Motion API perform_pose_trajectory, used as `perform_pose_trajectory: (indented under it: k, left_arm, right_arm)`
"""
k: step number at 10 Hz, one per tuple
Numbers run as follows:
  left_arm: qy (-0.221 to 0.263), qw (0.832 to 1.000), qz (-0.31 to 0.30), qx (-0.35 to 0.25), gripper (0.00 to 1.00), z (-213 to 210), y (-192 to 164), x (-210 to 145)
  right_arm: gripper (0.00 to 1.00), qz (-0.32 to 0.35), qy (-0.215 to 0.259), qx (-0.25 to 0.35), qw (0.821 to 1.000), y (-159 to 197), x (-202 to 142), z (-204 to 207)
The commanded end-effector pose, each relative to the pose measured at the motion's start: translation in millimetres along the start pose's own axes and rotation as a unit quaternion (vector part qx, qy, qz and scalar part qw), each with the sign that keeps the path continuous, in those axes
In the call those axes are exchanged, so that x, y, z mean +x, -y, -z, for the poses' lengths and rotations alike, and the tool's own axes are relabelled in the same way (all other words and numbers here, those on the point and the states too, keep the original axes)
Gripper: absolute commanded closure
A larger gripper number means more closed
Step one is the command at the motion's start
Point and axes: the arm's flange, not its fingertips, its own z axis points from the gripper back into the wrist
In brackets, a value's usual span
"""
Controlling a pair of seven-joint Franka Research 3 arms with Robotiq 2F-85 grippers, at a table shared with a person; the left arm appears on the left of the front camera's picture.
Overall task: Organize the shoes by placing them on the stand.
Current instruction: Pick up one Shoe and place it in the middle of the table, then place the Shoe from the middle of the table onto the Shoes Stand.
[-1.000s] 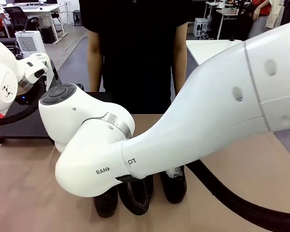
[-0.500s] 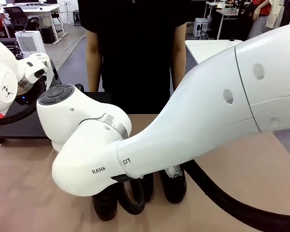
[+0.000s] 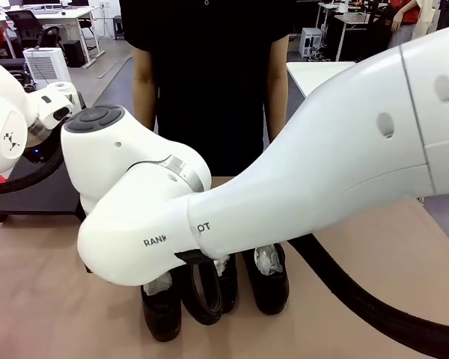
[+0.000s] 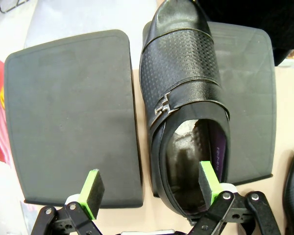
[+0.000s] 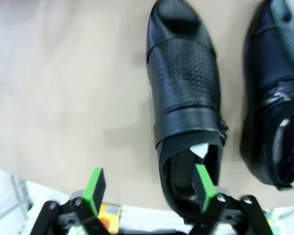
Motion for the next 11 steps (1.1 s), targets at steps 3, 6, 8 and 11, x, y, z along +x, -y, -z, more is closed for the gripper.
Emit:
perform_pose_trajectory:
  k: [3, 6, 8, 11]
  left_arm:
    - [0.003, 1.000, 0.000, 0.001, 0.00, -0.8, -3.0, -0.6]
    - [0.003, 1.000, 0.000, 0.001, 0.00, -0.8, -3.0, -0.6]
    - [0.003, 1.000, 0.000, 0.001, 0.00, -0.8, -3.0, -0.6]
    - [0.003, 1.000, 0.000, 0.001, 0.00, -0.8, -3.0, -0.6]
  right_arm:
    - [0.00, -0.008, 0.007, -0.009, 1.000, -1.7, 1.0, 8.2]
    - [0.00, -0.008, 0.007, -0.009, 1.000, -1.7, 1.0, 8.2]
    - [0.00, -0.008, 0.007, -0.009, 1.000, -1.7, 1.0, 8.2]
    - [0.00, -0.008, 0.007, -0.009, 1.000, -1.7, 1.0, 8.2]
